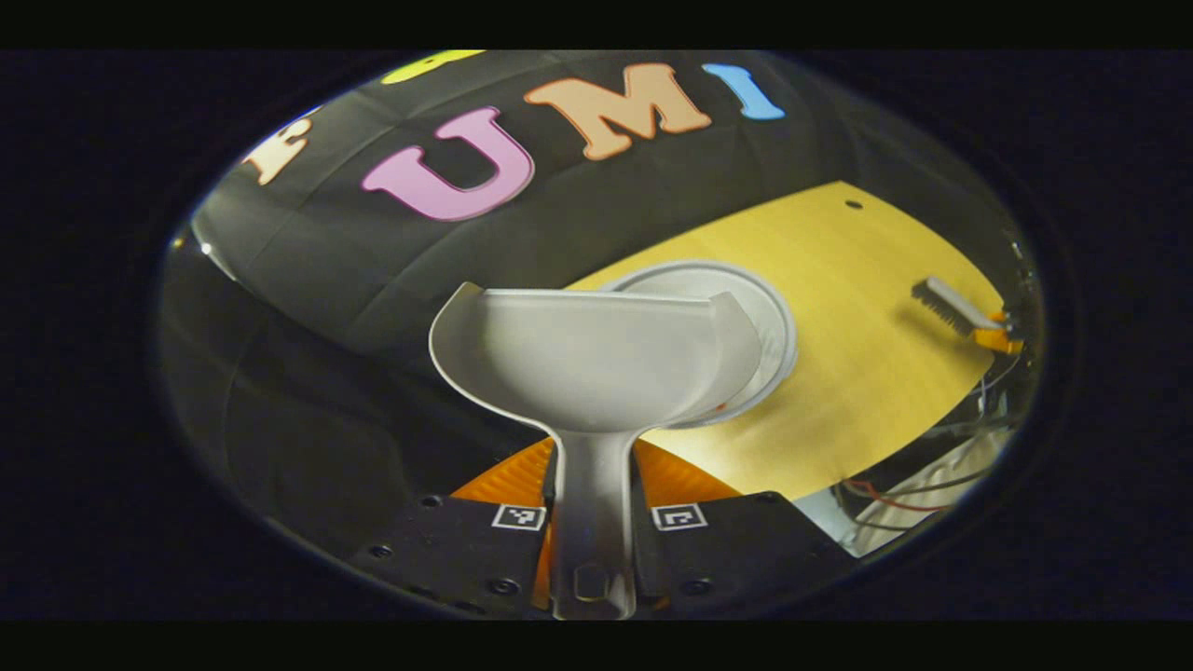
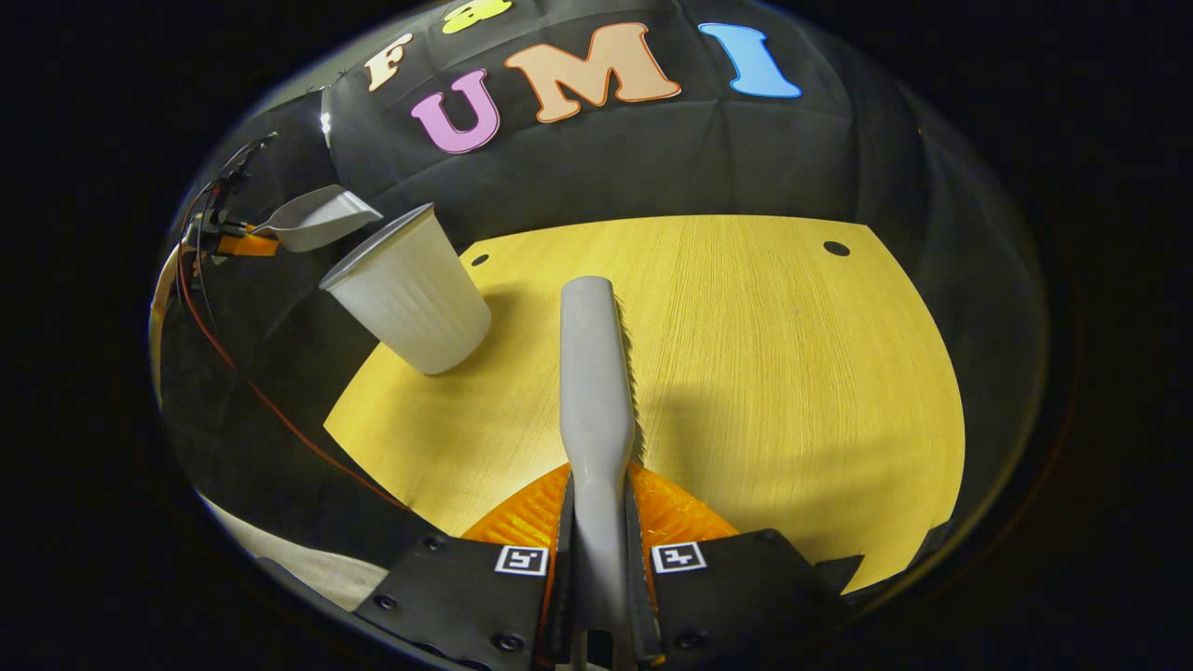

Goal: Pick up the small broom and dustpan from the desktop, sweep the trash into the dustpan with the broom, and then empty the trash into the garbage bin.

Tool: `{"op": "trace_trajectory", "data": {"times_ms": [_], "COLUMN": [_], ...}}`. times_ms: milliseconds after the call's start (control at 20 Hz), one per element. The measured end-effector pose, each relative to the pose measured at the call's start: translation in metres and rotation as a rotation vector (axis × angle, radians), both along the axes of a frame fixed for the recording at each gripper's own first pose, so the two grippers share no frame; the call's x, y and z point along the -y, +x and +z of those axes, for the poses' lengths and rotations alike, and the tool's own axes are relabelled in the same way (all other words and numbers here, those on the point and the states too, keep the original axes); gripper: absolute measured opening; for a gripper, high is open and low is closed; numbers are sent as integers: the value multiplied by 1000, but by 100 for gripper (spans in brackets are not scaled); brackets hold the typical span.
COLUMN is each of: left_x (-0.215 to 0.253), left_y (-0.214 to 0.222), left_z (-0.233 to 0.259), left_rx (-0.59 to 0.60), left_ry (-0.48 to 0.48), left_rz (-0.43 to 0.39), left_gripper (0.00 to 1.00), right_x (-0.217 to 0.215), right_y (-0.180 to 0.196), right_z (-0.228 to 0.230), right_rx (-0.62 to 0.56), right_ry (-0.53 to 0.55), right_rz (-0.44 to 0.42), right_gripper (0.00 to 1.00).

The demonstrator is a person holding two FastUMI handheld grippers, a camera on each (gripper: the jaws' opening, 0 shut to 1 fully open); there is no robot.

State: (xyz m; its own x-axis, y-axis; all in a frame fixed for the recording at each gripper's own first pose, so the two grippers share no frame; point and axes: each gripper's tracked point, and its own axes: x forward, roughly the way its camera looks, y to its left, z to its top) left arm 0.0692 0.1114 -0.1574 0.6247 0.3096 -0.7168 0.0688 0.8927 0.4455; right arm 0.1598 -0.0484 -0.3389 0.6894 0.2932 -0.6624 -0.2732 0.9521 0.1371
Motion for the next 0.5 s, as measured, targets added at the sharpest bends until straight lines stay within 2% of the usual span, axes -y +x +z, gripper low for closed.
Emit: {"op": "trace_trajectory", "data": {"times_ms": [100, 250, 350, 450, 500], "left_x": [37, 109, 163, 213, 232], "left_y": [2, 14, 30, 43, 48], "left_z": [17, 12, -8, -33, -46], "left_rx": [111, 216, 241, 238, 235], "left_ry": [-60, -154, -254, -358, -399], "left_rz": [-29, -100, -171, -208, -215], "left_gripper": [27, 26, 27, 29, 27], "right_x": [-5, -5, 0, 9, 14], "right_y": [2, 4, 1, -3, -5], "right_z": [5, 13, 14, 11, 9], "right_rx": [15, 35, 41, 42, 44], "right_ry": [28, 46, 49, 27, 13], "right_rz": [-16, -36, -54, -75, -85], "right_gripper": [23, 26, 26, 26, 26]}}
